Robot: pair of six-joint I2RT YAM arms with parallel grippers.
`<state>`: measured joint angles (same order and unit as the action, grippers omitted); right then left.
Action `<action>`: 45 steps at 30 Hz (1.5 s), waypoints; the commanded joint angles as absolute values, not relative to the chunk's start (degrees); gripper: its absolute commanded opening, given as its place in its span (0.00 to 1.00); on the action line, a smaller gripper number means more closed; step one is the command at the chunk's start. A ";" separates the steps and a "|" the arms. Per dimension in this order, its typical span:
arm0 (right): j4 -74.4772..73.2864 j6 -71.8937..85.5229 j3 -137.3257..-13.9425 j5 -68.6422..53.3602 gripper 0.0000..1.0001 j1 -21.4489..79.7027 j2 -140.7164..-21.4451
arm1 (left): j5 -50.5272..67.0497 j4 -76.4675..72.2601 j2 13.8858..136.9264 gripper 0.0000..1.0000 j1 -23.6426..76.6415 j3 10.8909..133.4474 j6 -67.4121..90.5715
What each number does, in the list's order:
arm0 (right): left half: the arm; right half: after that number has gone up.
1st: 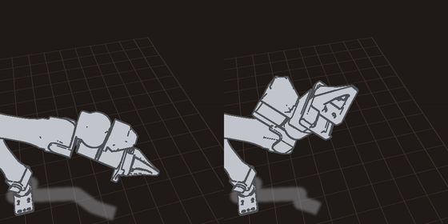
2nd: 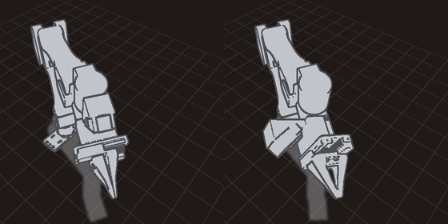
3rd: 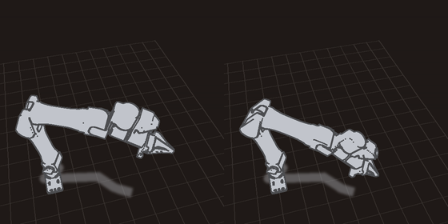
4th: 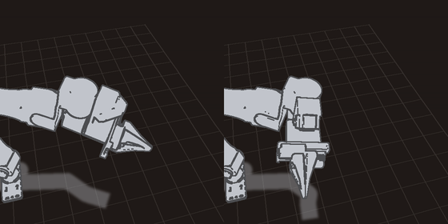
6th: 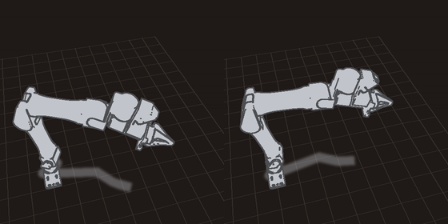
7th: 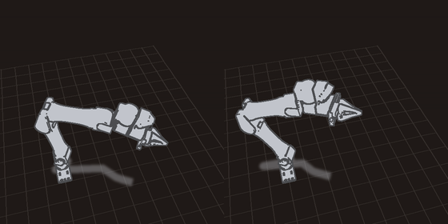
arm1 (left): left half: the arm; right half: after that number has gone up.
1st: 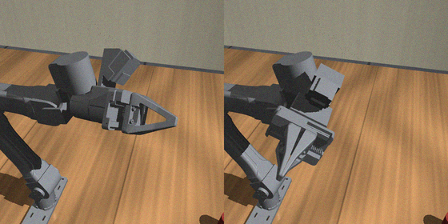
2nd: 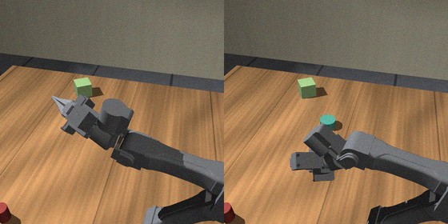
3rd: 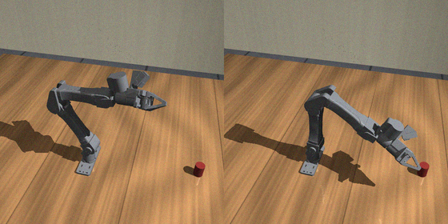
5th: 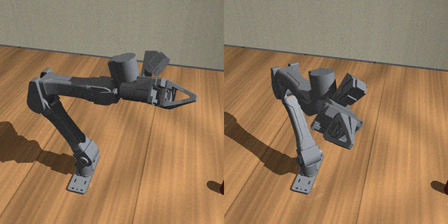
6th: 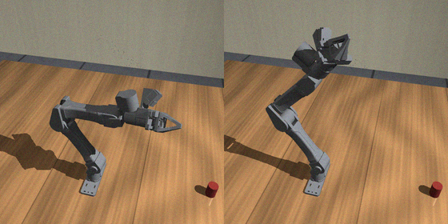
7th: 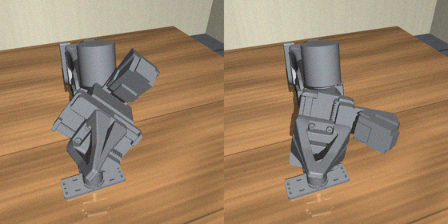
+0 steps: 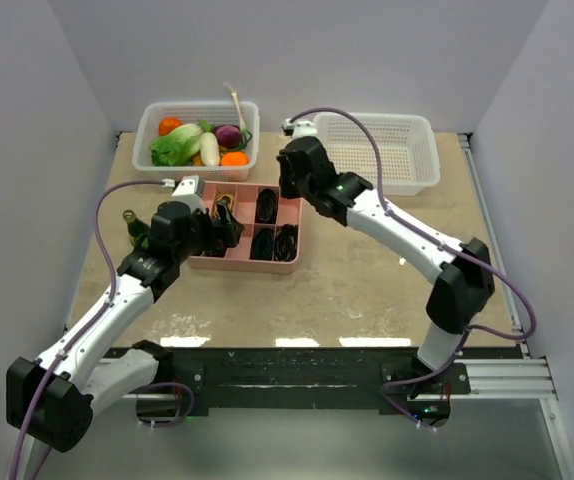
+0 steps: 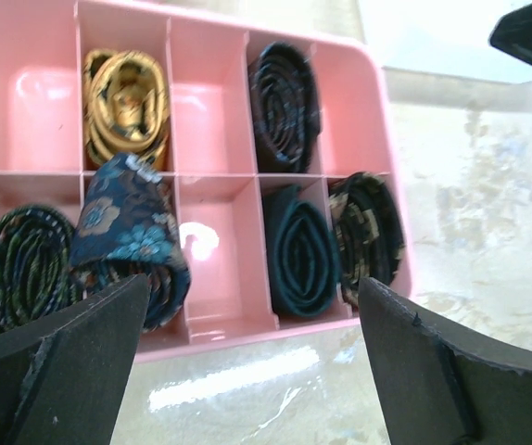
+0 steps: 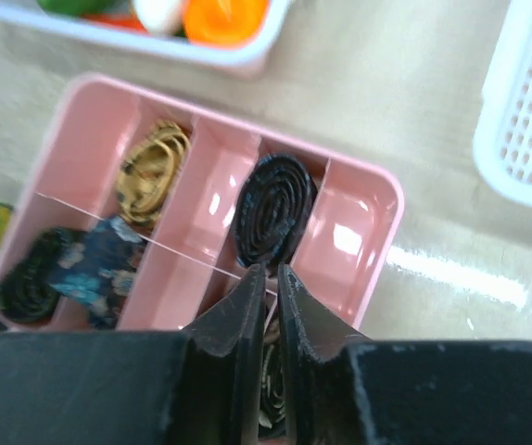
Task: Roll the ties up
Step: Reset both arms
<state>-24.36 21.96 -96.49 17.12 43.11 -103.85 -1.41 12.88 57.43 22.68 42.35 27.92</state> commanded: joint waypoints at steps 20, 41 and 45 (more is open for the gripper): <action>4.83 16.44 -59.07 27.60 0.99 43.07 -58.02 | 1.32 -14.33 49.13 1.00 22.85 38.32 35.07; 6.94 8.87 -56.69 22.59 0.99 43.07 -59.68 | 1.58 -14.68 46.50 1.00 22.85 35.33 32.69; 8.60 9.58 -55.38 26.44 0.99 43.07 -58.80 | 0.18 -15.29 45.09 1.00 22.85 34.37 32.78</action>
